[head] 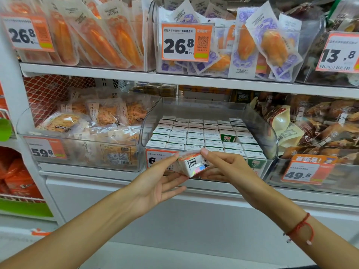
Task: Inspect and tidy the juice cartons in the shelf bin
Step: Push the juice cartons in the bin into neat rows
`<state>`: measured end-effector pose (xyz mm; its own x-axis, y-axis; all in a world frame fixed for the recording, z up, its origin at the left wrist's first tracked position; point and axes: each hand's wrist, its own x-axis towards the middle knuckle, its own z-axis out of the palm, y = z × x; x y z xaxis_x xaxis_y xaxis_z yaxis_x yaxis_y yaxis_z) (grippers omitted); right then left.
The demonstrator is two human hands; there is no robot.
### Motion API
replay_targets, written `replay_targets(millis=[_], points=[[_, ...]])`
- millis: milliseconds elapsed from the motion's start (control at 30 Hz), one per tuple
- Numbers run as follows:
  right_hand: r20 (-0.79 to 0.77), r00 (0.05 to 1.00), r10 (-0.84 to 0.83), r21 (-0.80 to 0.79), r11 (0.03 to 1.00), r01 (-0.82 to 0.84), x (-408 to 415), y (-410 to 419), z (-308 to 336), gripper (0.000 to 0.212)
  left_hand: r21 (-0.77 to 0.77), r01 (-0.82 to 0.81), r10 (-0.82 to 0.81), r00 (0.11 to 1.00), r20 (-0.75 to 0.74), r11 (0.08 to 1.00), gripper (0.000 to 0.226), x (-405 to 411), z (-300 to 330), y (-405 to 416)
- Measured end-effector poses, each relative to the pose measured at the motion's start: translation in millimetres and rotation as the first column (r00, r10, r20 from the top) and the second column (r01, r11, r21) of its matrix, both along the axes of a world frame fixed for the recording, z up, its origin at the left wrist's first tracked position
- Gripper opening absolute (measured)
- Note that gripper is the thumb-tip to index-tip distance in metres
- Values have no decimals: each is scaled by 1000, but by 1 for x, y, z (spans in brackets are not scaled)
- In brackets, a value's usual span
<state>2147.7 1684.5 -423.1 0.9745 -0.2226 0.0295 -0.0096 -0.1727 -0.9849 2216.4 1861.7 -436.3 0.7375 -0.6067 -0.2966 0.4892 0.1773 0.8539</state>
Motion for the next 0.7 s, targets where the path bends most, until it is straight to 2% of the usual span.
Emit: replay_targets(millis=[100,167,267,333,400,467,533,600,700], points=[[-9,1000,24,39,999,-23,-1,-1,0,38,-21,-82,83,994,75,996,46,-2,1,-1],[-12,998,64,101,993,-62,-2,1,1,39,-25,-160,162,961,223,987,44,-3,1,-3],[-35,992,121,193,975,-112,-2,5,2,43,-48,-190,191,867,461,981,36,-10,3,-5],[-15,993,118,176,978,-114,-2,8,1,39,-65,-175,183,833,522,982,35,-14,4,-7],[47,998,43,115,992,-49,-3,10,-1,34,-58,-168,172,817,550,984,37,-14,1,-8],[167,985,-40,-38,998,47,-3,11,-3,32,-29,-172,160,826,541,985,38,-11,-1,-8],[311,946,-94,-265,947,181,-3,10,-4,33,-20,-164,155,880,448,986,34,-4,-4,-6],[451,890,-70,-481,820,309,-2,5,-5,41,-46,-114,123,952,280,992,28,1,-4,-4],[560,819,126,-723,557,409,-2,-4,-3,48,-122,-36,46,996,76,992,46,5,-2,-2]])
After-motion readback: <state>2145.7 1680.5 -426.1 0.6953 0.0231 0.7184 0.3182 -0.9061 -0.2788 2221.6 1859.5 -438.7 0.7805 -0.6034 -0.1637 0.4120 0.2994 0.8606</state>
